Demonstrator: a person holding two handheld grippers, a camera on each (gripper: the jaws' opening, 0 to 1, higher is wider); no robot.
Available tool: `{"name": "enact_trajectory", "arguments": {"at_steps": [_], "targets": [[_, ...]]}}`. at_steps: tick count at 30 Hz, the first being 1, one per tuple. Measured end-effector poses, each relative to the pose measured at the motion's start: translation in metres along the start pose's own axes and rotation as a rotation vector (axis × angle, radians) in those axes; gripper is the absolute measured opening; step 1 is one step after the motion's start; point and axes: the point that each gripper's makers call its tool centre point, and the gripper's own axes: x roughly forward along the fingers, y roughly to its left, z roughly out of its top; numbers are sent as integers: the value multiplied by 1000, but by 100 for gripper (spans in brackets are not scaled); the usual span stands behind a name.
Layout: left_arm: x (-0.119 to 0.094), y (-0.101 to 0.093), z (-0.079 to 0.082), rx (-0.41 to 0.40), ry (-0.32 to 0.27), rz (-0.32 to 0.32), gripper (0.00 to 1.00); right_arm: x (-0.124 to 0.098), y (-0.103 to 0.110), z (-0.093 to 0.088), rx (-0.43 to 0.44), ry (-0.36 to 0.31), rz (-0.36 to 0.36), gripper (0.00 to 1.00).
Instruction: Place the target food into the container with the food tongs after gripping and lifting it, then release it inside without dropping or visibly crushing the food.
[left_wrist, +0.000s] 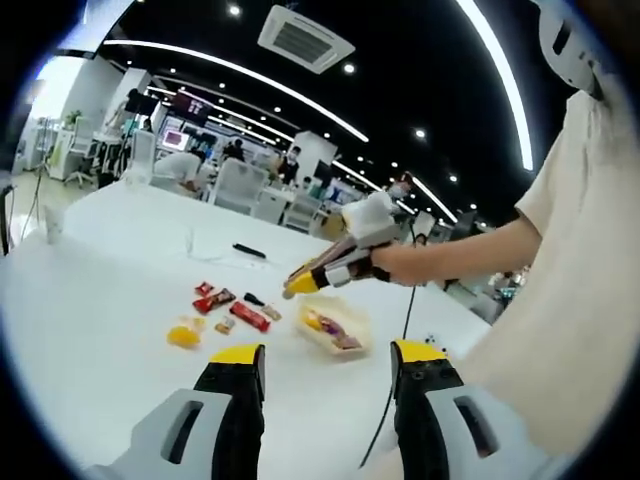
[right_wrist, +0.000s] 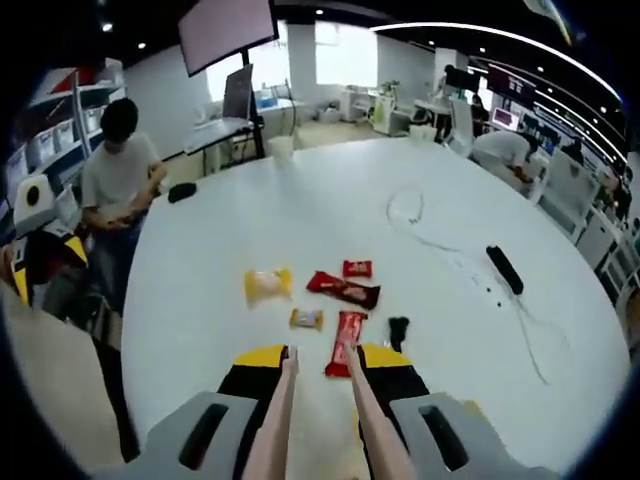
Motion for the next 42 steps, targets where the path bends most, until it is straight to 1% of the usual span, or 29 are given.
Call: {"name": "enact_trajectory", "arguments": {"at_steps": [1,4,7,13,15,18,20,22,28,34,37,39,40,42], "targets": [[-5,3,2,3,-5,13,49,5,4,1,-6,8,8,26],[-10,8,3,-2,-11,32,49,13,10,1,-10,18,19,26],[-14,13,2,-11,-17,52,50,23,11,1,-16,30,30,26],[-18,15,0,-24,-18,64,50,37,17,2,-12,46,47,26],[-19,16,0,-30,-19,67,50,44,18,1,-20,61,48,26],[-20,18,-2,-33,-16,70,50,49,20,1,-23,69,50,26],[-22,19,-2,-37,-17,74,50,51,19,4,-4,61,45,26],[-23,21,-2,-43,-19,79,50,55,21,5,-5,64,43,26],[-27,27,-5,-54,-19,90,50,64,24,2,-11,81,44,26],[-30,32,-6,-64,-21,99,50,75,21,-2,-19,99,44,26],[-31,34,-7,-68,-20,102,50,78,21,4,-10,98,42,26],[-31,34,-8,-70,-19,103,50,80,20,4,21,97,38,27],[-31,35,-8,-70,-16,106,50,81,19,4,38,97,24,27],[-31,36,-8,-71,-16,108,50,85,17,5,45,99,20,27]]}}
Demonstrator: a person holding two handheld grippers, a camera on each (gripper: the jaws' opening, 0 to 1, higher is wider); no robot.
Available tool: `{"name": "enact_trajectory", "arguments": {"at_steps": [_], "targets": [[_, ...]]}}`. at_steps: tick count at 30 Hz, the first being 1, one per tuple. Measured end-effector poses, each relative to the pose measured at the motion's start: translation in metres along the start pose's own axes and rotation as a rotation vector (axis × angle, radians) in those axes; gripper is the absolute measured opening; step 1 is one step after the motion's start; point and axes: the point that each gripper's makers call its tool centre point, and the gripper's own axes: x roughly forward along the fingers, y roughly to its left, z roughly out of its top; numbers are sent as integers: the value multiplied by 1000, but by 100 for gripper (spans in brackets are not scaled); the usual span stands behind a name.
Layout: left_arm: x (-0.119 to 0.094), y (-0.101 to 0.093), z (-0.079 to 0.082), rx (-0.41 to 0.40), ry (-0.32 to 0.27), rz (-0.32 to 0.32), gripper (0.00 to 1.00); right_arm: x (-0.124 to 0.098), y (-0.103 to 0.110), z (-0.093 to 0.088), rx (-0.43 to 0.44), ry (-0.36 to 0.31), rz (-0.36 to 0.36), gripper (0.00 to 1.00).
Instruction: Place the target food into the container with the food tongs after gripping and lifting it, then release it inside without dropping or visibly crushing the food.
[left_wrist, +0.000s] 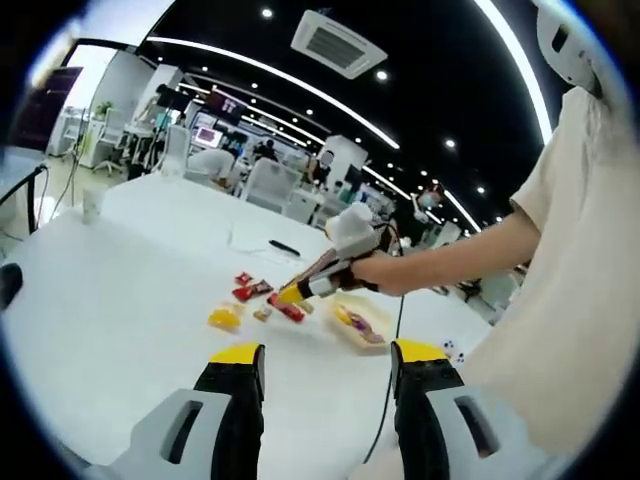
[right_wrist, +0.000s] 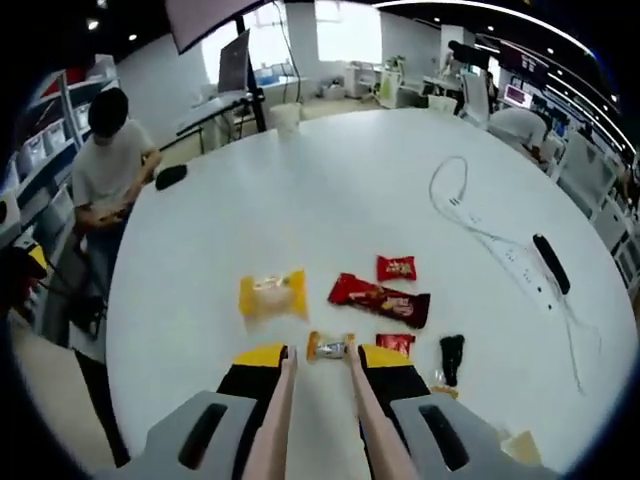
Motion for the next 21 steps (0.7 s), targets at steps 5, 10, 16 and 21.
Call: {"name": "enact_trajectory", "arguments": {"at_steps": [5,10,16,21], "targets": [[-4,8,6,-10,-21,24,50,5,2,-2,-16,19,3,27],[-6,11,2,-16,-14,32,50,10,0,-2,-38,27,-22,26],[-5,10,-1,-27,-6,26,50,20,1,-10,-58,51,-15,26],[-5,16,0,-33,-3,36,51,24,0,-12,-97,78,-29,25]]}}
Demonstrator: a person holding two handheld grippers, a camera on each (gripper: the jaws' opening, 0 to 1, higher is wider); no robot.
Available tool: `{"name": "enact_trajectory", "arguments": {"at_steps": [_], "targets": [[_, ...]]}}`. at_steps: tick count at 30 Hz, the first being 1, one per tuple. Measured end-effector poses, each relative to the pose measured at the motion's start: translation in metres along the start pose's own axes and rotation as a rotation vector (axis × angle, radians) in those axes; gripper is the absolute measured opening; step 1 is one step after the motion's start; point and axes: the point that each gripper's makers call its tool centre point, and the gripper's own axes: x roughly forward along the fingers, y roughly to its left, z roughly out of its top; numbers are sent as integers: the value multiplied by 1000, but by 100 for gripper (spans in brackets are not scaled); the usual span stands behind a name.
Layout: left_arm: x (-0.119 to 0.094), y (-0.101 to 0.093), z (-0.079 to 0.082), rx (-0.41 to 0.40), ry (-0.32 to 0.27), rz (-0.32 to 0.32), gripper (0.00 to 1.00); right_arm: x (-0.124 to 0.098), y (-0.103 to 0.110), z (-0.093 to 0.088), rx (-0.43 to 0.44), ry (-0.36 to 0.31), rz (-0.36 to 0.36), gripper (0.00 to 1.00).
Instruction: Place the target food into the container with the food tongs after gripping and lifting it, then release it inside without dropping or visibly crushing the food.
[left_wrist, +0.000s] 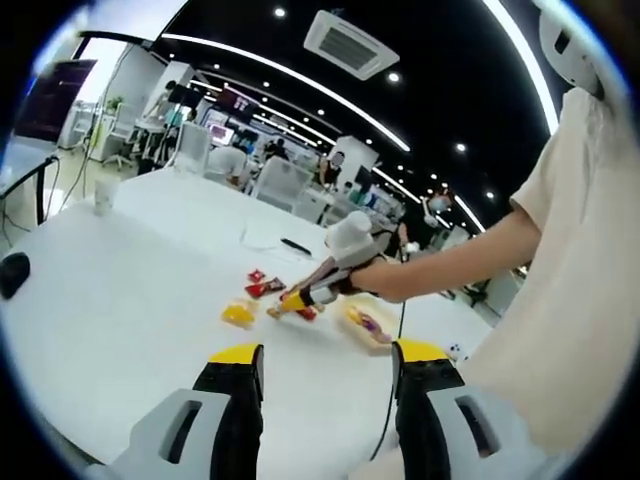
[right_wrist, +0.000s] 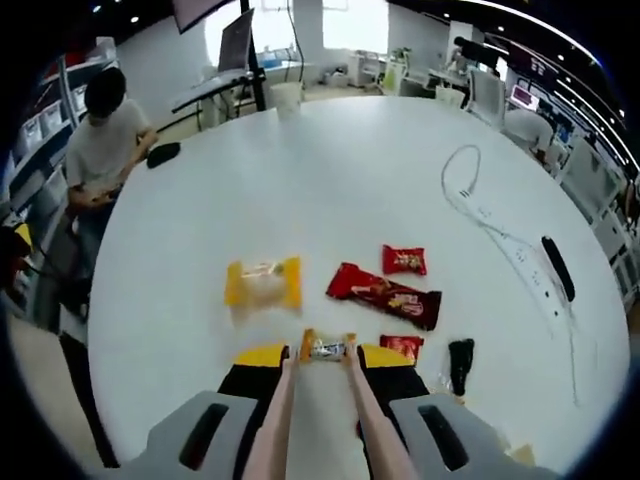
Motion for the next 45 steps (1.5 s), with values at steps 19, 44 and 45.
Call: {"name": "enact_trajectory", "arguments": {"at_steps": [19,44,45], "targets": [[0,7,-2,-26,7,6,50,14,4,-3,3,15,-22,26],[-2,6,-4,-49,3,-5,51,14,6,0,-14,3,12,19],[-2,6,-5,-44,5,-6,51,13,5,1,-16,-2,11,19]]}}
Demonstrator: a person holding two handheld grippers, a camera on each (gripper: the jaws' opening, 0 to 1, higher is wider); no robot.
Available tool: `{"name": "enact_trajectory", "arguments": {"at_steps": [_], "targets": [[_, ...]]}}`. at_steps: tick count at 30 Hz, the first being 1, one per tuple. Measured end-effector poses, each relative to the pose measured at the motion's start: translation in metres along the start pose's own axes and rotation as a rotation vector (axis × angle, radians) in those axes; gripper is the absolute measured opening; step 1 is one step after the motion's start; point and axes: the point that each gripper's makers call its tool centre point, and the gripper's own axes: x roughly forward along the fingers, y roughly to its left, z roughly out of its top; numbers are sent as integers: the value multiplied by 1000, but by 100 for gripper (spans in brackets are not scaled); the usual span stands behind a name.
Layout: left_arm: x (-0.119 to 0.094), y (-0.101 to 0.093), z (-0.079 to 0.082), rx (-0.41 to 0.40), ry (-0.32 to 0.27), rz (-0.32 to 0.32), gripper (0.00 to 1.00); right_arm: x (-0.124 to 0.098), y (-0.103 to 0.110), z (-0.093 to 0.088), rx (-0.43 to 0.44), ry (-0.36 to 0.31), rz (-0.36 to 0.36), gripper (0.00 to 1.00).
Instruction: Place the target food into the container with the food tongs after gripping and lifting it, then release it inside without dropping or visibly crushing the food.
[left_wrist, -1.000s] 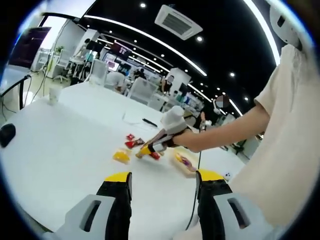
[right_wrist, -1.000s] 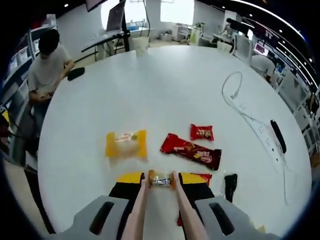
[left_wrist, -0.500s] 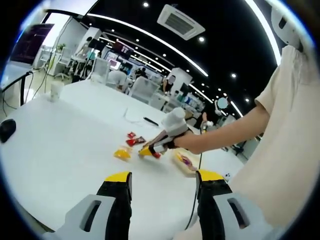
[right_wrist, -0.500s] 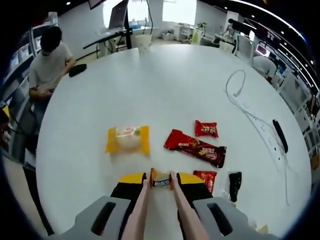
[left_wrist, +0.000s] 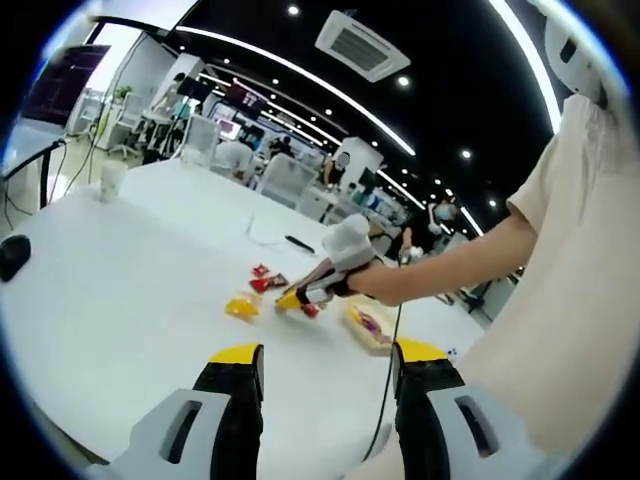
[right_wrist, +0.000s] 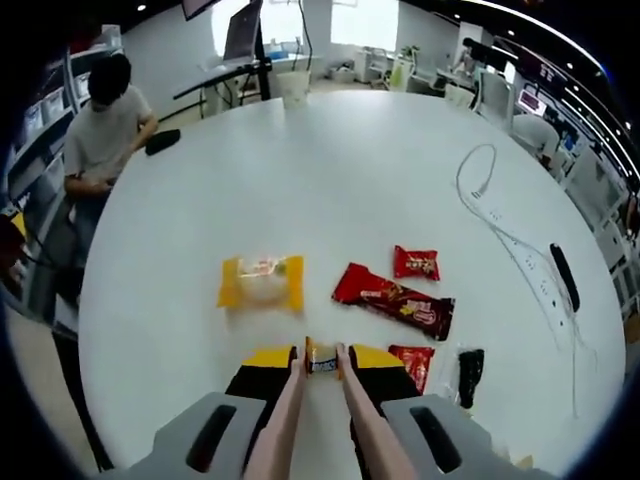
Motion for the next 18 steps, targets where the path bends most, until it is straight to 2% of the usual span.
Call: {"name": "enact_trajectory", "arguments": {"at_steps": [7,11,18], "targets": [[3,-4,0,10,6,-18,50,-16,-1,11,8,-45,-2,19],[7,-7,1,24,11,-32,50,-27,6,19,8,-78,4,19],[18,-23,2,52,24,-77,51,-54,2,22,39,-144,0,20]]}}
